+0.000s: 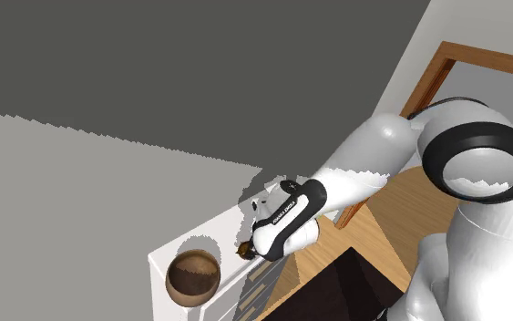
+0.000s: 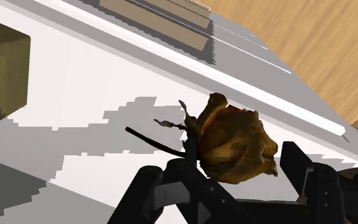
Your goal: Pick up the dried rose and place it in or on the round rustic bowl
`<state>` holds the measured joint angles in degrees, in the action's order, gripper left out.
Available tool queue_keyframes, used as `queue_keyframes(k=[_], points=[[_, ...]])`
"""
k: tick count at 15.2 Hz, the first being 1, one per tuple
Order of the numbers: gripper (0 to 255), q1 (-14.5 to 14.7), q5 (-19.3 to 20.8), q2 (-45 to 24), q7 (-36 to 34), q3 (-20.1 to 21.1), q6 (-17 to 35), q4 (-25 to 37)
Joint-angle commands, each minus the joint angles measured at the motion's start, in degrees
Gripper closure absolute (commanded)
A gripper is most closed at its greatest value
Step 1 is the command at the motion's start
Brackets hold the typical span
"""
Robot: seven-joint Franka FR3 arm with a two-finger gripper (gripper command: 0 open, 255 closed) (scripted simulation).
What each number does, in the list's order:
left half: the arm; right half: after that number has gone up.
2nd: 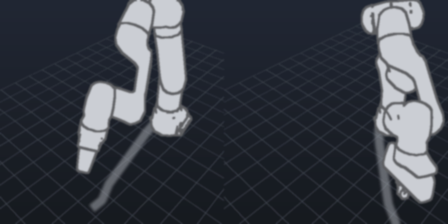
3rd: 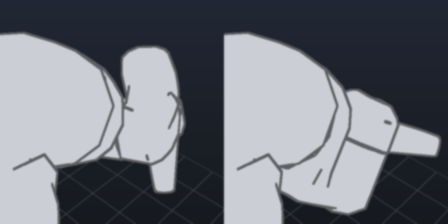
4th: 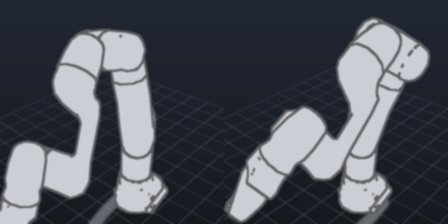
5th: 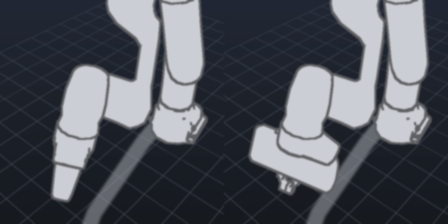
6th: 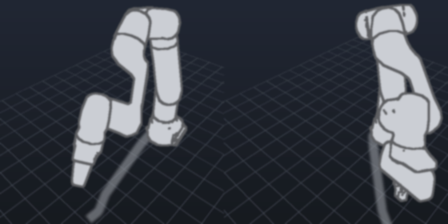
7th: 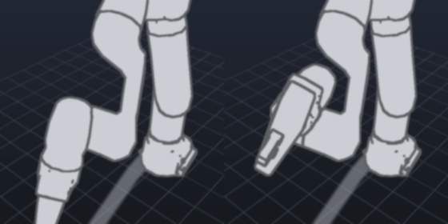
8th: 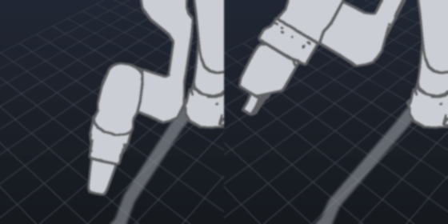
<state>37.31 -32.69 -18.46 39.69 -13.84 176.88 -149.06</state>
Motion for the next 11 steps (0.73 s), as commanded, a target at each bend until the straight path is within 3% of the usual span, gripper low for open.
queue_keyframes(k=[1,6,11], points=[[255,3.0,2.0,1.9,-1.6,-3.4,-1.4,-0.8],[255,11.2,9.8,6.6,-8.0,-13.3,-5.1,-2.3],[255,18.4,21.3,11.7,-16.6,-22.8,-8.7,-3.4]])
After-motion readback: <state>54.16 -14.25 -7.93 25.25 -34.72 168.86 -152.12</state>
